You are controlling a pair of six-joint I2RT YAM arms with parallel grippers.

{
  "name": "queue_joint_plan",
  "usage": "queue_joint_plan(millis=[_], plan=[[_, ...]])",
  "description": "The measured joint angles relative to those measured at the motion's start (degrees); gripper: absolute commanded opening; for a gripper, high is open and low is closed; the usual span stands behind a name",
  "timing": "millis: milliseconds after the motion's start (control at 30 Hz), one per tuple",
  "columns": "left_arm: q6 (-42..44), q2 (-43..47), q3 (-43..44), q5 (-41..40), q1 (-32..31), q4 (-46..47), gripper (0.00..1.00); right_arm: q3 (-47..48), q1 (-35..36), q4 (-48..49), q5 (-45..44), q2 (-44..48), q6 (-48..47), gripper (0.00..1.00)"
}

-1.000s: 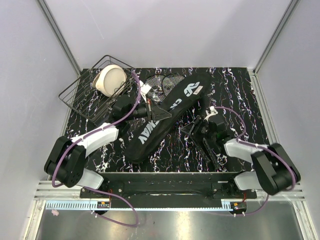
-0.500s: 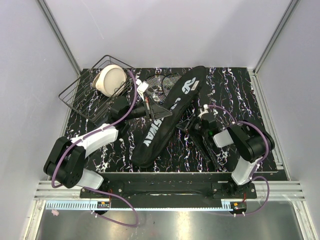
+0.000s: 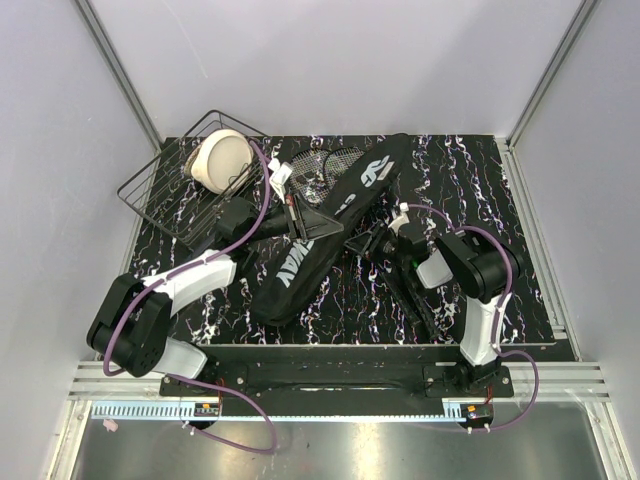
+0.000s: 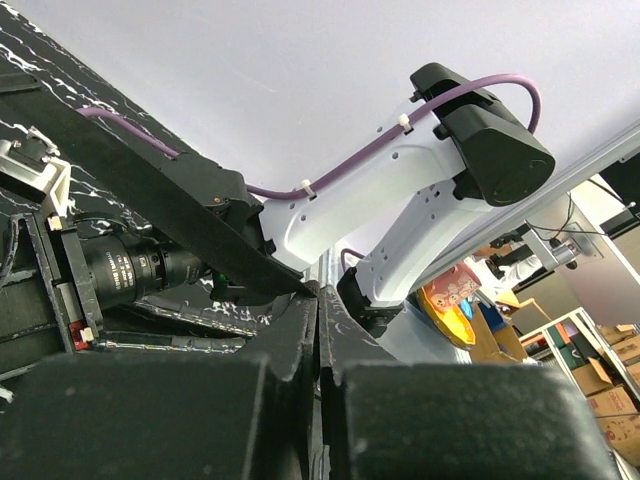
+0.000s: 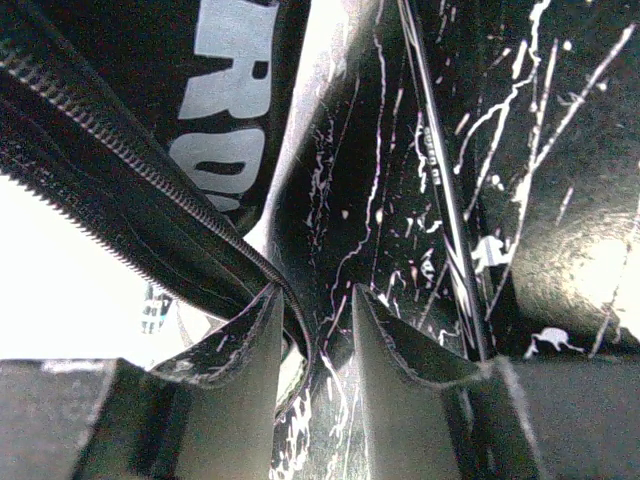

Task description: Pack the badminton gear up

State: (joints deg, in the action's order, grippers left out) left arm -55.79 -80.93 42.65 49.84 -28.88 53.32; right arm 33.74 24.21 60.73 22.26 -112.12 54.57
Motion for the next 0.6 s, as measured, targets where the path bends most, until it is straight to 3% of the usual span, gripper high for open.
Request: queue_joint_plan(millis=[333,600], plan=[[-0.46,-0.04,-0.07,0.26,0.0,0.83,0.0,-0.57,0.02,4.68,1.42,0.13,0.79,0.41],[-1.77,-0.46,-0.55,0.57,0.0,3.04,0.0,-0.74,0.02,4.48,1.33,1.6,1.01,0.5]])
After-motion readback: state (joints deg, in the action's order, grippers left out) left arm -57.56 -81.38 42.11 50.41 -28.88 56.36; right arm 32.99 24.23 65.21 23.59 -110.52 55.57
